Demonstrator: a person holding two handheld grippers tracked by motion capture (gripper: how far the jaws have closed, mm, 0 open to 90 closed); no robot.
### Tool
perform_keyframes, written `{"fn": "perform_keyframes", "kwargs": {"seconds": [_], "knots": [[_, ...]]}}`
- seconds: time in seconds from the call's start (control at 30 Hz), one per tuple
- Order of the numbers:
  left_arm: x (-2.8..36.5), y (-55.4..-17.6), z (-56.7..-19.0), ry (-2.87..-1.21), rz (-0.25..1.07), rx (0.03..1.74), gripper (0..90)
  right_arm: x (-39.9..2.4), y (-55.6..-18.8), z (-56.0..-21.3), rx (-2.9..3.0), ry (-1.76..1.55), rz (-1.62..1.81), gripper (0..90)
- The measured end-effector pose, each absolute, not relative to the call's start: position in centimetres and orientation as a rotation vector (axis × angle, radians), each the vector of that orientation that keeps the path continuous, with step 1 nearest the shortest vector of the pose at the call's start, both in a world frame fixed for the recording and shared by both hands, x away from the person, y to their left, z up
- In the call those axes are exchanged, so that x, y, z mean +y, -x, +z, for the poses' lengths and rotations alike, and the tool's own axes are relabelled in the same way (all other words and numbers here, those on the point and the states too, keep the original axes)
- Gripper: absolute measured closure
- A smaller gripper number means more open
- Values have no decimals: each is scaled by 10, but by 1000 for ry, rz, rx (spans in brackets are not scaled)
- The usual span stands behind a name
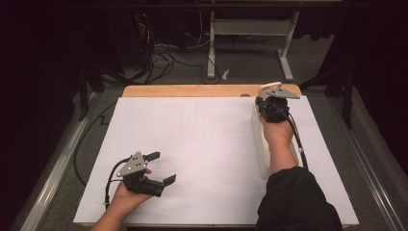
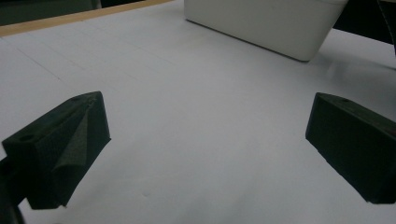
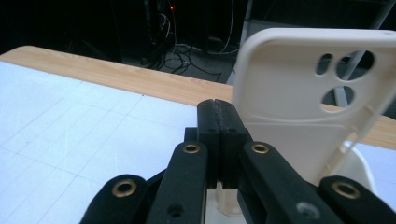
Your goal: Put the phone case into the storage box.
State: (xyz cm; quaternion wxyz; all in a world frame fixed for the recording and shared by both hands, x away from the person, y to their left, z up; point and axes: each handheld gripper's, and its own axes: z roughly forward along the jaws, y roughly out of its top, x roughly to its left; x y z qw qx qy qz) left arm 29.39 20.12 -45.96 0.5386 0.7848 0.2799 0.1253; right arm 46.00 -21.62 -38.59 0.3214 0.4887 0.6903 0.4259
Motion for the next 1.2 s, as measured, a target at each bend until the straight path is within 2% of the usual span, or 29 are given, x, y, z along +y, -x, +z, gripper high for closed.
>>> {"fn": "perform_keyframes", "kwargs": {"seconds": [0.4,1.2], "knots": [[202,-294,-460,-1866,299,670,9,-208,-477,-390,1841,-1273,1043,900],[202,-293,-459,-1864,299,667,10,-206,-484,-393,1814,-1286,991,900]]}}
